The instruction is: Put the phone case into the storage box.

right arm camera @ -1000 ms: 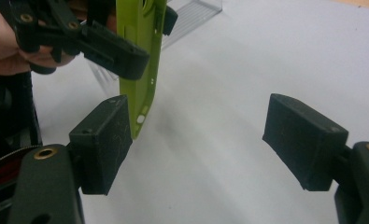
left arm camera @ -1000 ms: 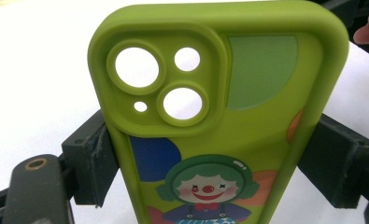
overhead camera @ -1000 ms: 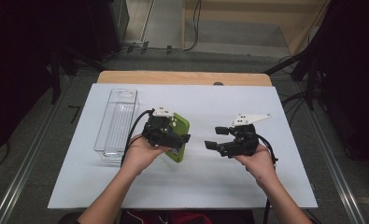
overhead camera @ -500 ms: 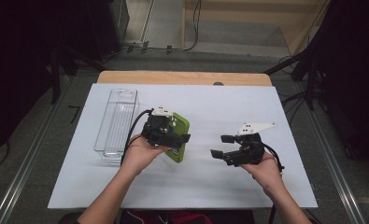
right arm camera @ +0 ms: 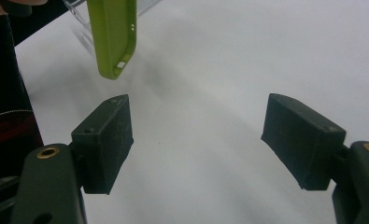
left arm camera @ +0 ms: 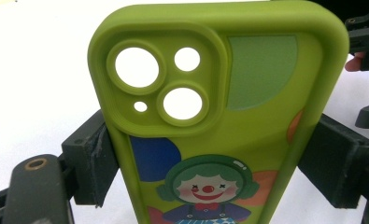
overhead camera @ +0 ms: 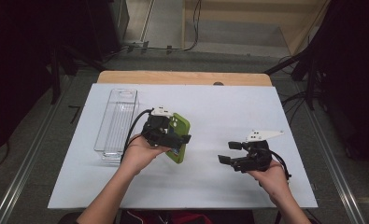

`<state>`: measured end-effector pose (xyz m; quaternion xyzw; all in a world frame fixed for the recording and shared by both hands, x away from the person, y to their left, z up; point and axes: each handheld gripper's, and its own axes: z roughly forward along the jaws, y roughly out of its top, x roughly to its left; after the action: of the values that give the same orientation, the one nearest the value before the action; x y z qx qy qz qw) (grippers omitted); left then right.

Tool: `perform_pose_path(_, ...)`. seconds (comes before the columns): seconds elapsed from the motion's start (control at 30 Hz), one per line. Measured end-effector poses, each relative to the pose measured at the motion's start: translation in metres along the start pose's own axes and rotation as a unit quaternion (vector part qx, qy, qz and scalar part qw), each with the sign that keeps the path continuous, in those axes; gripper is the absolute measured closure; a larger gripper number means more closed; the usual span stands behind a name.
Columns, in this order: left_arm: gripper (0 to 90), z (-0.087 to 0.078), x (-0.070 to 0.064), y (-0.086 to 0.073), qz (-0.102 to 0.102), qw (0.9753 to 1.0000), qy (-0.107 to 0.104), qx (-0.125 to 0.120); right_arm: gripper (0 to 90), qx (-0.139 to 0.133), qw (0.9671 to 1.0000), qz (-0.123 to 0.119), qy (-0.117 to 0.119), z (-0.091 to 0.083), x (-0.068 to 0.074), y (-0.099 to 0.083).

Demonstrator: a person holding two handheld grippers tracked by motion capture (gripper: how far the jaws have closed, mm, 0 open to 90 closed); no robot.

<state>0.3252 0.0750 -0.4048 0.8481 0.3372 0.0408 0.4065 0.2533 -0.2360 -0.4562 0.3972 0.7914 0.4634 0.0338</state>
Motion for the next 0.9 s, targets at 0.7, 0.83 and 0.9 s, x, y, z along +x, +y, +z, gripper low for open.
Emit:
perform_pose_path(0.7,16.1,-0.008,0.004,0.002,0.0,1.0,-0.003,-0.002,22.6,0.025,0.9984,0.028,-0.041,-0.009,-0.008,-0.029)
perform_pose_path(0.83,16.2,-0.009,0.006,0.002,-0.002,1.0,-0.001,-0.001,22.6,0.031,0.9977,0.034,-0.049,-0.01,-0.008,-0.033)
perform_pose_path(0.9,16.2,-0.01,0.006,0.002,-0.004,1.0,-0.001,-0.003,22.6,0.034,0.9974,0.033,-0.055,-0.01,-0.009,-0.034)
